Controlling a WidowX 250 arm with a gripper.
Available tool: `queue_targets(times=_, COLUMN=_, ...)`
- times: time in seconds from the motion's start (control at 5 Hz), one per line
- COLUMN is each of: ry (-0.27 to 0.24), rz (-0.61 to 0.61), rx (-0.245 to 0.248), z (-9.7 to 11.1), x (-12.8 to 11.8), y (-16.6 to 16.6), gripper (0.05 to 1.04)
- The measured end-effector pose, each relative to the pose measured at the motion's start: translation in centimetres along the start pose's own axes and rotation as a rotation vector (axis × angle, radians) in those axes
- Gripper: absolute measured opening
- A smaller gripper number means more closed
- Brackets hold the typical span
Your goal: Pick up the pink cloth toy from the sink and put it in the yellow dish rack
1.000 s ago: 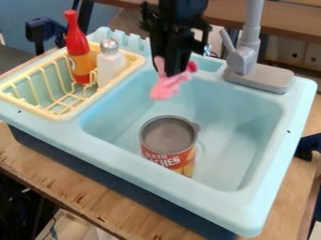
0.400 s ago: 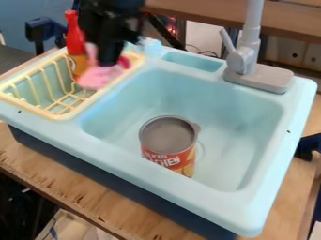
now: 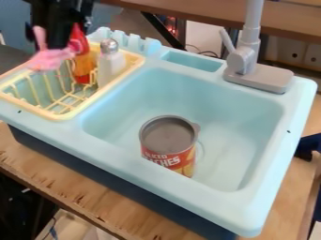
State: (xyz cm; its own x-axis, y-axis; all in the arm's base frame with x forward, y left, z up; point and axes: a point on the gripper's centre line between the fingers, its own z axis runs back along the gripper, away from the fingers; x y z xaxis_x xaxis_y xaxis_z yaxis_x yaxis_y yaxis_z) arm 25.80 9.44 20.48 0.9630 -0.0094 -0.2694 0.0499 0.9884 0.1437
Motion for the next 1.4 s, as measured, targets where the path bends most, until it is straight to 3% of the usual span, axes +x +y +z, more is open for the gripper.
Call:
queue_targets(times=0.2, ry=-0.004, rz=0.008, rx=0.010, z=-0.3, x=0.1, y=0.9, gripper=0.271)
queue_targets(times=0.6, ry=-0.082, rz=-0.003, rx=0.029, z=-1.7, x=1.9, y=2.4, gripper=0.271)
queue_targets(times=1.4, ry=-0.100, rz=-0.067, rx=-0.078, z=-6.0, x=4.7, y=2.5, gripper=0.271)
